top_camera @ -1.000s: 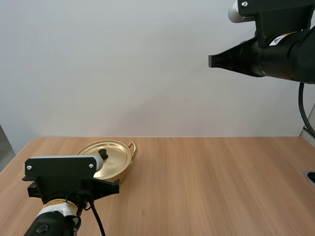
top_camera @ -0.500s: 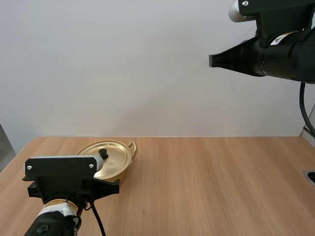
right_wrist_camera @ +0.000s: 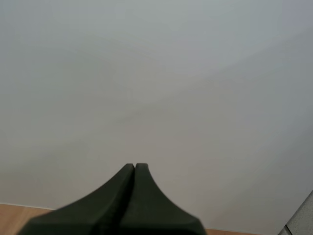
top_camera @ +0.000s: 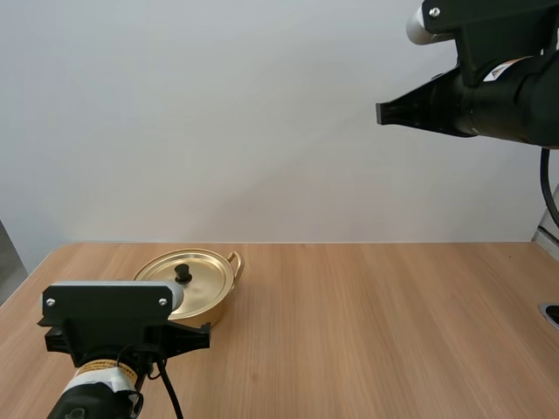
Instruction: Open the pot, put the car inside, and close it
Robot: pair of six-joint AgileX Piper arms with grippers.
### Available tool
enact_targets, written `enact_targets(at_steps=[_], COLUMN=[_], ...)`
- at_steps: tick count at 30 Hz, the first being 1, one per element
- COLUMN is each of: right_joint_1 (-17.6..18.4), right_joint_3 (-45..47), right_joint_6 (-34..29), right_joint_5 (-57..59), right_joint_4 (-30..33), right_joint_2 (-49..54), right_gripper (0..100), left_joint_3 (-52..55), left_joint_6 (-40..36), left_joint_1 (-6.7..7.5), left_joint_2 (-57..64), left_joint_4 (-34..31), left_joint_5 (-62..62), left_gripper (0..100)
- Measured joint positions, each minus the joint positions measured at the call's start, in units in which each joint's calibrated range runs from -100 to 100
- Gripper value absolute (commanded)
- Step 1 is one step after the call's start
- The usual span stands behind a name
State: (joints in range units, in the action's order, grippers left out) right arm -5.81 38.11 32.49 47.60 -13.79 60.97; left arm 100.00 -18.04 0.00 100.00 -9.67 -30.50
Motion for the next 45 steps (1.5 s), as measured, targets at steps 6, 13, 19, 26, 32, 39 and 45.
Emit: enact_targets(at_steps=[6, 13, 19, 26, 32, 39, 45], right_joint_1=[0.0, -0.81, -1.27, -1.34, -1.34, -1.34, -0.76], right_joint_3=[0.0, 0.0, 0.0, 0.0, 0.07, 6.57, 15.91], right_joint_6=[0.08, 0.3, 0.3, 0.3, 2.52, 12.35, 20.19], right_joint_5=[0.0, 1.52, 2.57, 2.7, 2.7, 1.7, -4.38], right_joint_4=[-1.22, -1.91, -1.91, -2.98, -5.54, -15.95, -25.95], right_joint_2=[0.0, 0.0, 0.0, 0.0, 0.0, 0.0, 0.0], right_gripper=[0, 0, 0, 0, 0, 0, 0], left_joint_3=[0.0, 0.0, 0.0, 0.0, 0.0, 0.0, 0.0], left_joint_6=[0.0, 0.0, 0.21, 0.21, 0.21, 0.21, 0.21], left_joint_1=[-0.24, -0.48, 0.41, 0.0, -0.22, -0.22, -0.22], left_joint_2=[0.0, 0.0, 0.0, 0.0, 0.0, 0.0, 0.0], left_joint_4=[0.0, 0.0, 0.0, 0.0, 0.0, 0.0, 0.0], left_joint_5=[0.16, 0.53, 0.17, 0.17, 0.48, 0.48, 0.55], left_gripper=[0, 0, 0, 0, 0, 0, 0])
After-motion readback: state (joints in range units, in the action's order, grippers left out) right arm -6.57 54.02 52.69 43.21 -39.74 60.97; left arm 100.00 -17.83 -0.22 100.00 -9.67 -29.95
